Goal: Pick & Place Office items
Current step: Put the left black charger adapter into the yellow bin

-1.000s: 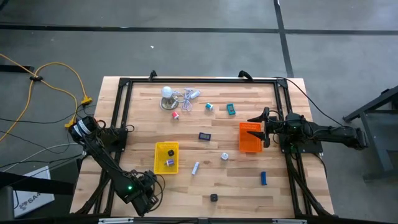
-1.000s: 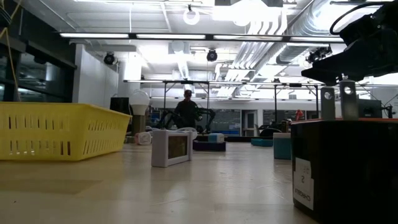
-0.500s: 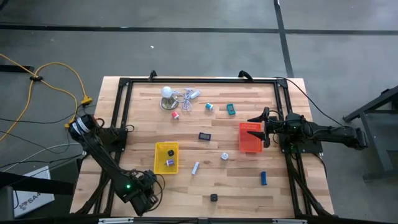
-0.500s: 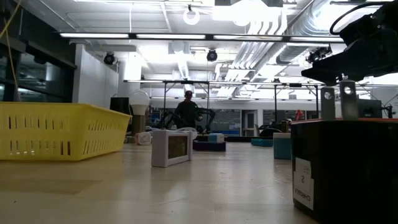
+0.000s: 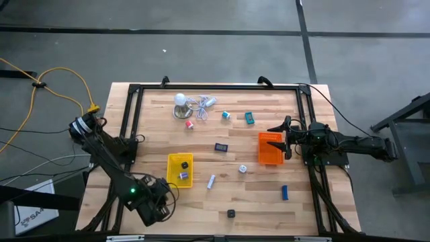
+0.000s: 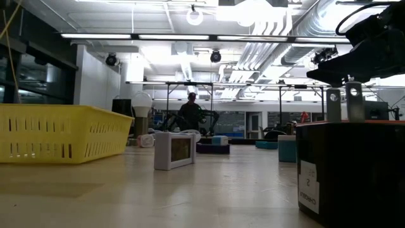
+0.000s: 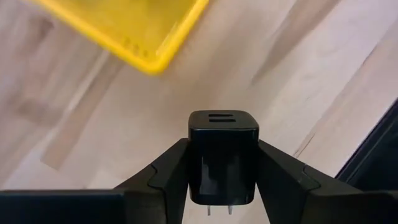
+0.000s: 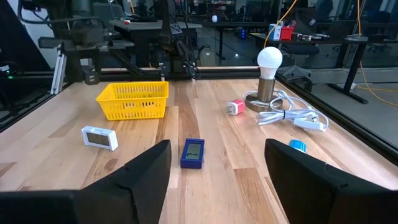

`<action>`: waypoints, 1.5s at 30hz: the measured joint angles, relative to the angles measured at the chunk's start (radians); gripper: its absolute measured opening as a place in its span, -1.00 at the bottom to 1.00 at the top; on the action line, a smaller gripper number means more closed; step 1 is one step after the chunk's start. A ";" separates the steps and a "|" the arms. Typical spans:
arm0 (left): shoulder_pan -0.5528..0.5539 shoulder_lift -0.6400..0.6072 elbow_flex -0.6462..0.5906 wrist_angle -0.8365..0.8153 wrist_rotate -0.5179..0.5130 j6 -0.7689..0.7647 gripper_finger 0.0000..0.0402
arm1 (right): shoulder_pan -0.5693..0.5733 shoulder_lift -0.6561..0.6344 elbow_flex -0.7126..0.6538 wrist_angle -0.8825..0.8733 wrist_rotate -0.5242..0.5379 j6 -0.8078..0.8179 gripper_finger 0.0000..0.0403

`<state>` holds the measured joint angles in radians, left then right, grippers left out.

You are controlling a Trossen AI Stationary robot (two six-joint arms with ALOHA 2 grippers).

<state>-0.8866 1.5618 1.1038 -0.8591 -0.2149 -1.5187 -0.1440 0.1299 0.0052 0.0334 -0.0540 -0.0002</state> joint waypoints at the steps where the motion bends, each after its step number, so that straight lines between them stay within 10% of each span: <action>1: 0.011 -0.009 0.000 -0.003 0.000 0.024 -0.24 | 0.000 0.000 0.000 0.000 0.000 0.000 0.23; 26: 0.482 -0.108 0.000 -0.115 0.132 0.716 -0.24 | 0.000 0.000 0.000 0.000 0.000 0.000 0.23; 45: 0.446 -0.057 0.001 -0.049 0.160 1.412 -0.24 | 0.000 0.000 0.000 0.000 0.000 0.000 0.23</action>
<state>-0.4411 1.5048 1.1046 -0.9082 -0.0552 -0.1065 -0.1440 0.1299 0.0055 0.0334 -0.0544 -0.0005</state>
